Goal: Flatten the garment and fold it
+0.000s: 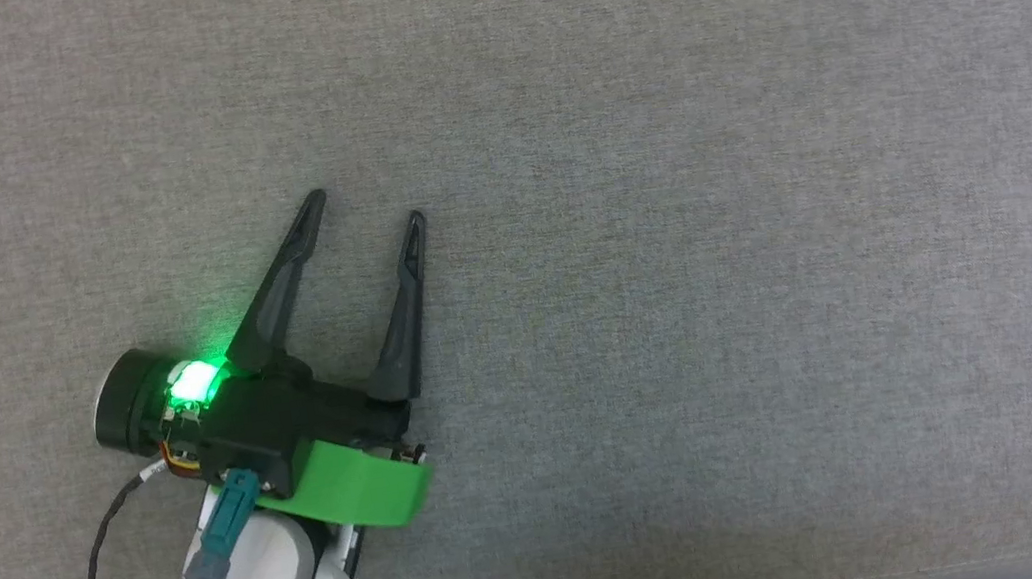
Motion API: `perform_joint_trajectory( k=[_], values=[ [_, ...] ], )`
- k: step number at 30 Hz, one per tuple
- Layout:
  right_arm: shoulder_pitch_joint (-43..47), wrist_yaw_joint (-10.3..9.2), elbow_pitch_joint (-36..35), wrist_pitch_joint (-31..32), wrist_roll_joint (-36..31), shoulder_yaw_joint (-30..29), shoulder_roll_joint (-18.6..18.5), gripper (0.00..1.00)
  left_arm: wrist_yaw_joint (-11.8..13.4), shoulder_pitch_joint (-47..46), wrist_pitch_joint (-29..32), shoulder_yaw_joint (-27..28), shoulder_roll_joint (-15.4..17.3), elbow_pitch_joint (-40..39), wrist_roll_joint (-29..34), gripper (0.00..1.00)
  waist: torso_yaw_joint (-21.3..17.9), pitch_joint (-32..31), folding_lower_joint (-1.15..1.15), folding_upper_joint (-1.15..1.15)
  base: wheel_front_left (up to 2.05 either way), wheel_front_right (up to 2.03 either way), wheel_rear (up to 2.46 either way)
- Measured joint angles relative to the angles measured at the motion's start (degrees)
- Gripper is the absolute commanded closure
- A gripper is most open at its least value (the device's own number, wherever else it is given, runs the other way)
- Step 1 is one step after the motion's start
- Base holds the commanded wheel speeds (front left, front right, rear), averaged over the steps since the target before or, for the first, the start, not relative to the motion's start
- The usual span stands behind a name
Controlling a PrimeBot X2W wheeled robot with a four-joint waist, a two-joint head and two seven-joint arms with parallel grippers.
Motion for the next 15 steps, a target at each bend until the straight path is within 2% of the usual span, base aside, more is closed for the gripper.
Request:
perform_joint_trajectory(
  k=[6, 10, 15],
  values=[
    [-2.25, 0.00, -0.32, -2.45, -2.37, 0.36, 2.54, 0.00, 0.00, -0.12, 0.03, -0.01, -0.34, 2.90, -0.31, 0.00, -0.14, -2.33, 0.00, 0.00, 0.00, 0.00, 0.00],
    [-4.61, -0.01, -2.31, -3.19, -4.09, 3.12, 3.37, 0.00, -0.01, 0.58, 0.11, 0.18, -0.90, 5.66, -1.25, 0.00, -0.28, -5.43, 0.00, 0.00, 0.00, 0.00, 0.00],
    [-10.71, -0.01, -5.25, -2.40, -4.49, 6.51, 6.53, 0.00, -0.24, 2.97, 0.41, 0.70, -0.91, 9.47, -3.03, 0.00, -0.50, -10.68, 0.00, 0.00, 0.00, 0.00, 0.00]
  ],
)
